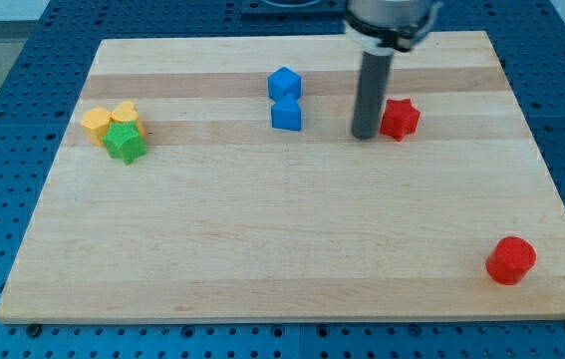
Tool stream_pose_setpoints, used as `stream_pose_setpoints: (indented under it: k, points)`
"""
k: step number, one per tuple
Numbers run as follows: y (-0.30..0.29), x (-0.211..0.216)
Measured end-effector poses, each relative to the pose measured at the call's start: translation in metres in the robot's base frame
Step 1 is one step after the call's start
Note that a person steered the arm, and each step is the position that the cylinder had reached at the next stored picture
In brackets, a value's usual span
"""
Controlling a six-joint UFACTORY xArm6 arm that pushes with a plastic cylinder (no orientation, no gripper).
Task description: Move the blue cube vertically above the yellow heart
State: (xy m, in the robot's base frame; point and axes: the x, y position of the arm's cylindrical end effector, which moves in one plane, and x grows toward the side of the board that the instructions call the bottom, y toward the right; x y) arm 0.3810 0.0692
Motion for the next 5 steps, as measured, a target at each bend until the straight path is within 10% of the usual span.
stream_pose_setpoints:
  k: [5]
  points:
    - [-0.133,-0.126]
